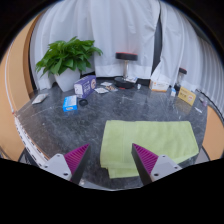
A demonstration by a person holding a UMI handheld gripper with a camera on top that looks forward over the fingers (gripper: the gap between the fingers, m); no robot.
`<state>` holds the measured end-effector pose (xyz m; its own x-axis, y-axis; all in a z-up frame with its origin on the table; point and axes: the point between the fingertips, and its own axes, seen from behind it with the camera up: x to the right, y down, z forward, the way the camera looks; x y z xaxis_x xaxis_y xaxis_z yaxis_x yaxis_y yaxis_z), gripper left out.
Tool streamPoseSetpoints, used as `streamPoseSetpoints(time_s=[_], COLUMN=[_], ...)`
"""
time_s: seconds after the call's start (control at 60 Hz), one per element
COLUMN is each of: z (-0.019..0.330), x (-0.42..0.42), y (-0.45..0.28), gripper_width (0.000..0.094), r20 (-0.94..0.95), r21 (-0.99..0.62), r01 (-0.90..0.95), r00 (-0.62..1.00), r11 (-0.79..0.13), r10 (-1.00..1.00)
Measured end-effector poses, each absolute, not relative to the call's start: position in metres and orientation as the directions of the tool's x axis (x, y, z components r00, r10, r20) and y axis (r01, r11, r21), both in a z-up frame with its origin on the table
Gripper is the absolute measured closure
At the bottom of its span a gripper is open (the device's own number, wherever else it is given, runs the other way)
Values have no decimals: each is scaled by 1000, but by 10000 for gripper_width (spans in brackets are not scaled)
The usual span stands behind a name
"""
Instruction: Fold towel
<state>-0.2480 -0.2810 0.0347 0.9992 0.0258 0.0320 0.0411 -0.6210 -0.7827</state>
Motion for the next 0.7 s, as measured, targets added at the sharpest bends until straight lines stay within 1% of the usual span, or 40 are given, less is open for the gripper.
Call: streamPoseSetpoints(time_s=[0.067,0.133,0.167,0.2,0.217,0.233,0.267,0.283,0.3,0.317,0.35,0.433,0.5,0.567,0.633,0.7], z=[17,0,-11,-15,-13,-13,-15,-14,-14,-14,-13,-11,-1,30,72,116], x=[-250,-247,-244,-236,-234,-233,-228,-225,-221,-217,-216,-219,-226,-240,-250,-237], y=[-258,-243,-240,-236,-232,-230,-227,-226,-225,-225,-223,-223,-222,-220,-213,-213], gripper_width=[99,134,176,242,339,389,577,630,730,796,857,885,890,890,891,890], r20=[43,48,63,110,133,152,192,214,239,263,278,272,195,68,-61,-186], r21=[-771,-757,-739,-733,-740,-745,-738,-738,-735,-731,-733,-725,-731,-764,-806,-815], r01=[50,49,57,90,113,133,173,192,211,229,244,243,183,93,-18,-129], r00=[999,999,998,994,991,988,980,976,970,964,959,961,979,996,997,981], r11=[-635,-652,-672,-674,-663,-654,-652,-647,-644,-643,-635,-644,-658,-638,-592,-565], r10=[27,19,16,14,19,28,42,45,44,45,48,56,57,64,53,44])
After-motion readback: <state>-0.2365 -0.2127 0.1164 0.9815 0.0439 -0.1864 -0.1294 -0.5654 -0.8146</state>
